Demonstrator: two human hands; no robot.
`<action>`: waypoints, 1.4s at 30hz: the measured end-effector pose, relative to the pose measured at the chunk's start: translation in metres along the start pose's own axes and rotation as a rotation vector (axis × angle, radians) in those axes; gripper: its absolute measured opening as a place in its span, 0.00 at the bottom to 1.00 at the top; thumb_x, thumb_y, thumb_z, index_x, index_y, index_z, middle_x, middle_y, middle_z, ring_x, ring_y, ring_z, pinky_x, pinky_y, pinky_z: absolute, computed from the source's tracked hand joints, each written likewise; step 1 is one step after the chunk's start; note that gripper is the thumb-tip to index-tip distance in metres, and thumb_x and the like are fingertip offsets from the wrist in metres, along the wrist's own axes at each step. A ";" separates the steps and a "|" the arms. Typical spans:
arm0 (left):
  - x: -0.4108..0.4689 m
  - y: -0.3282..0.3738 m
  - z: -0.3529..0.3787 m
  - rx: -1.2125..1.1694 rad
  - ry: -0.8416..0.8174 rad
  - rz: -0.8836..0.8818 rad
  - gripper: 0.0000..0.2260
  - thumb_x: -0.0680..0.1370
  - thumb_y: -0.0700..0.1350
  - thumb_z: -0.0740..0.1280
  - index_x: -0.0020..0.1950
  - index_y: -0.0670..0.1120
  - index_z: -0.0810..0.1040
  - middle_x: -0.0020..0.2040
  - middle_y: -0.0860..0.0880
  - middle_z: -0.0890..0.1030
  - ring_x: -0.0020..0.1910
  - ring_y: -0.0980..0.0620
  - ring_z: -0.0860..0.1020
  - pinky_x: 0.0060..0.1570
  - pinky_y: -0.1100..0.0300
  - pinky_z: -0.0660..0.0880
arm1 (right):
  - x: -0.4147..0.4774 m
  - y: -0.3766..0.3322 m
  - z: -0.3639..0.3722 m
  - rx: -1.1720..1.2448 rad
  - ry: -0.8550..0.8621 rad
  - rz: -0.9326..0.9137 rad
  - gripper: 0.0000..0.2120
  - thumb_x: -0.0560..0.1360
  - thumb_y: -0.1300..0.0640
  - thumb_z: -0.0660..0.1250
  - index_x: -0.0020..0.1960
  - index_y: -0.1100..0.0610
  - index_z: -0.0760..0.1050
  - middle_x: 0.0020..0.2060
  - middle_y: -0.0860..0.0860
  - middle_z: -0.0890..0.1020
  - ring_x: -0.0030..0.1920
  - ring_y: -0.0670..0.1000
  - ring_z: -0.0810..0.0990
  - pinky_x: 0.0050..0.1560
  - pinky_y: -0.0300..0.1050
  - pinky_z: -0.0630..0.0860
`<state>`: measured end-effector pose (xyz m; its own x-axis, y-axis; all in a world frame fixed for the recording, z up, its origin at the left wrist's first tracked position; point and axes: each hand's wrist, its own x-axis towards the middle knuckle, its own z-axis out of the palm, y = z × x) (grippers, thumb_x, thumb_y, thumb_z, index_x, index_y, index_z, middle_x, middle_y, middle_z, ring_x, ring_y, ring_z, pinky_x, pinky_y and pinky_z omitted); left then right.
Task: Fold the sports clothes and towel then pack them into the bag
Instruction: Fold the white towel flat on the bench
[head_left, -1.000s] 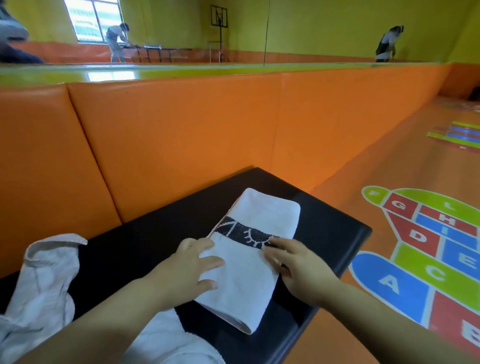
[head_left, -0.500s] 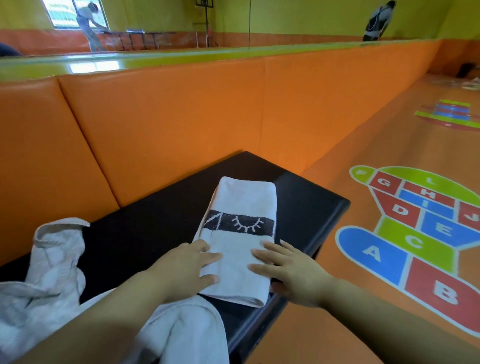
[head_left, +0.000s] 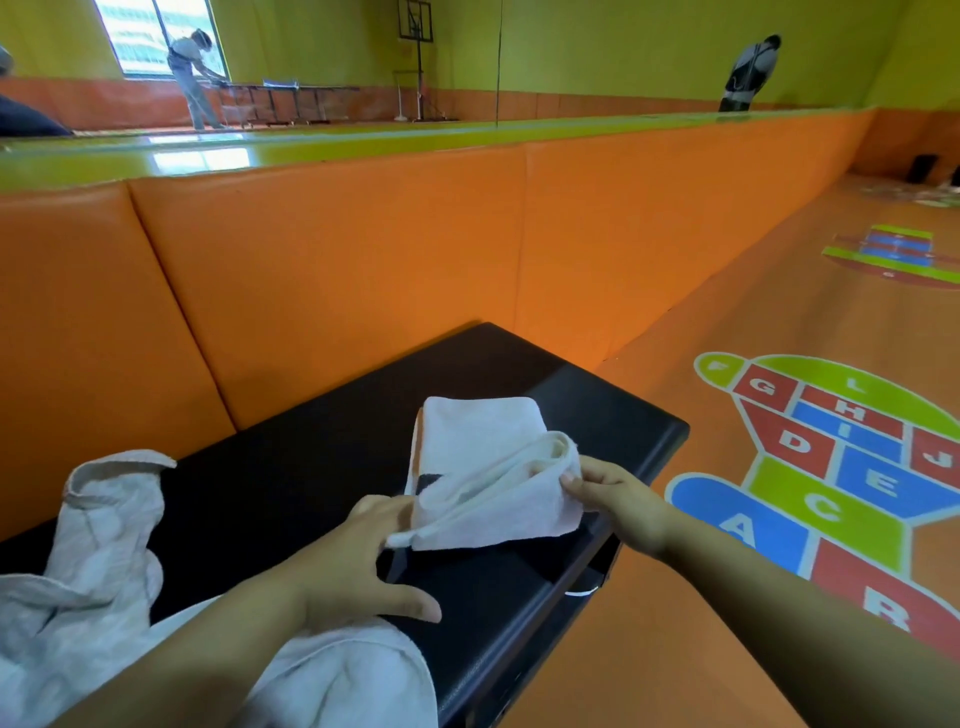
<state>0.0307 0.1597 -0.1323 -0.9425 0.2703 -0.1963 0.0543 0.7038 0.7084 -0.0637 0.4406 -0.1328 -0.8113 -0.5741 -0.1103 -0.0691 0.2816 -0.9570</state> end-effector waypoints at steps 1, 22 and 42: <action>0.003 0.000 0.001 -0.003 0.034 -0.010 0.29 0.62 0.60 0.76 0.60 0.68 0.69 0.59 0.63 0.67 0.60 0.69 0.66 0.54 0.69 0.68 | 0.000 -0.001 -0.001 0.034 0.018 0.003 0.14 0.82 0.56 0.54 0.60 0.55 0.76 0.53 0.47 0.84 0.54 0.48 0.82 0.52 0.40 0.76; 0.080 -0.001 0.010 -0.339 0.475 -0.227 0.06 0.79 0.50 0.64 0.54 0.51 0.76 0.48 0.53 0.81 0.48 0.55 0.79 0.51 0.55 0.77 | 0.049 0.018 0.005 -0.322 0.438 0.227 0.13 0.76 0.50 0.66 0.46 0.60 0.72 0.37 0.54 0.75 0.35 0.51 0.72 0.36 0.46 0.69; 0.102 -0.020 0.011 0.827 0.074 0.006 0.28 0.78 0.32 0.49 0.77 0.45 0.45 0.78 0.49 0.44 0.76 0.53 0.46 0.73 0.58 0.40 | 0.058 0.031 0.007 -1.120 -0.082 0.056 0.29 0.80 0.63 0.52 0.78 0.50 0.47 0.77 0.44 0.46 0.77 0.45 0.44 0.74 0.47 0.56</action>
<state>-0.0626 0.1804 -0.1740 -0.9592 0.2520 -0.1286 0.2570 0.9661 -0.0239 -0.1090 0.4108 -0.1703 -0.7918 -0.5763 -0.2025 -0.5500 0.8168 -0.1739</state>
